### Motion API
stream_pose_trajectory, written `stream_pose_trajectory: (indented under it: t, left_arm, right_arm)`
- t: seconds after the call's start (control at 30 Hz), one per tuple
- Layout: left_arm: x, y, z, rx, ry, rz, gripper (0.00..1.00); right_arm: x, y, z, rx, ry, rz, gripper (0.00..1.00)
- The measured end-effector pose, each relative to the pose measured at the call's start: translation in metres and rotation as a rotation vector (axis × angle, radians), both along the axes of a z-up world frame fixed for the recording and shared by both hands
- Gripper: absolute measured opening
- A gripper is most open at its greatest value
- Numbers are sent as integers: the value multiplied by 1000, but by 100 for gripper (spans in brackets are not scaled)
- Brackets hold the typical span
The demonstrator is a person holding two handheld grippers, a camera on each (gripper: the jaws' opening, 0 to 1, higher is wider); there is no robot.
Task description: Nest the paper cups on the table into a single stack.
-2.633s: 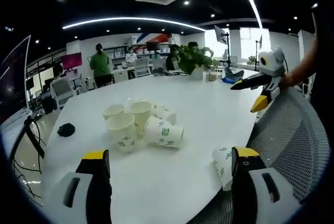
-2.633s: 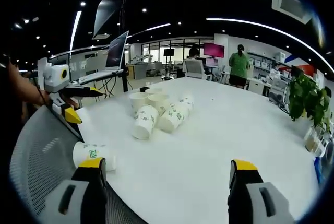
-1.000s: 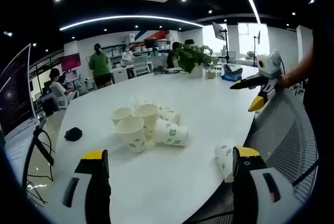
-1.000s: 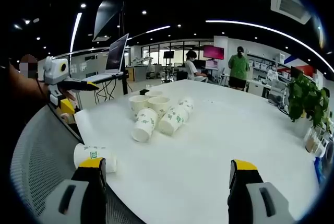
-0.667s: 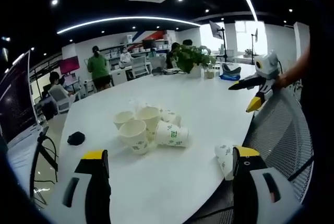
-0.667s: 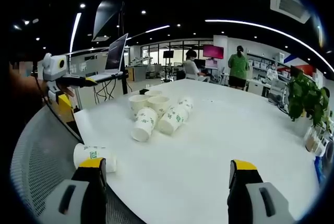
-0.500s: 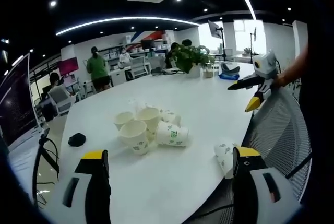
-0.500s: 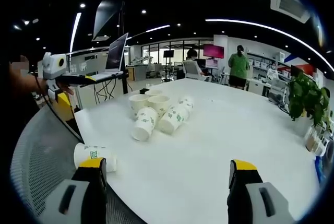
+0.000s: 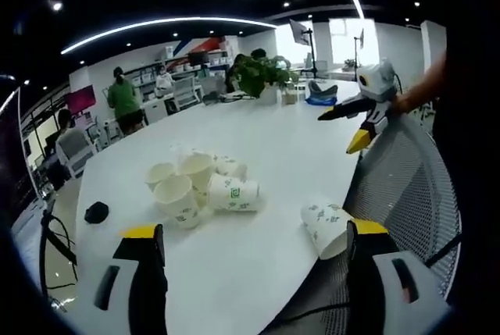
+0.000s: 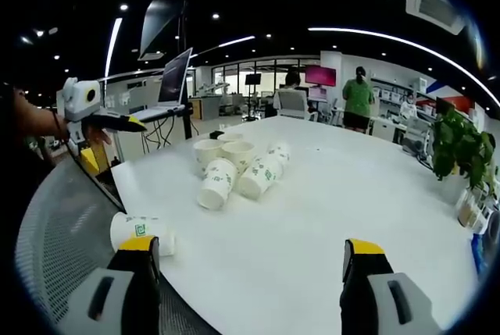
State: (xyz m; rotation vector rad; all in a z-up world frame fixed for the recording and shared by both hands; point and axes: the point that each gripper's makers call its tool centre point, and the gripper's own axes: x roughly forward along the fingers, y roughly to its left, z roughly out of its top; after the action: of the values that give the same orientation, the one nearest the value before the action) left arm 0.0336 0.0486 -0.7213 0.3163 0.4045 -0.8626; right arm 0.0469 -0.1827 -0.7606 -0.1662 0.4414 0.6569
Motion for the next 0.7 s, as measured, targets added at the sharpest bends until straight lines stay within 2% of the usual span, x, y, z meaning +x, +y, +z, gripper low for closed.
stream_pose_trajectory:
  t: [0.33, 0.53, 0.7]
  left_arm:
    - [-2, -13, -15, 62, 15, -81, 91]
    - [-8, -20, -33, 152, 19, -177, 89]
    - [-14, -30, -43, 184, 28, -238, 85]
  right_arm:
    - [0, 0, -1, -3, 4, -4, 98]
    - [0, 0, -1, -5, 4, -7, 98]
    - [0, -1, -1, -3, 4, -8, 98]
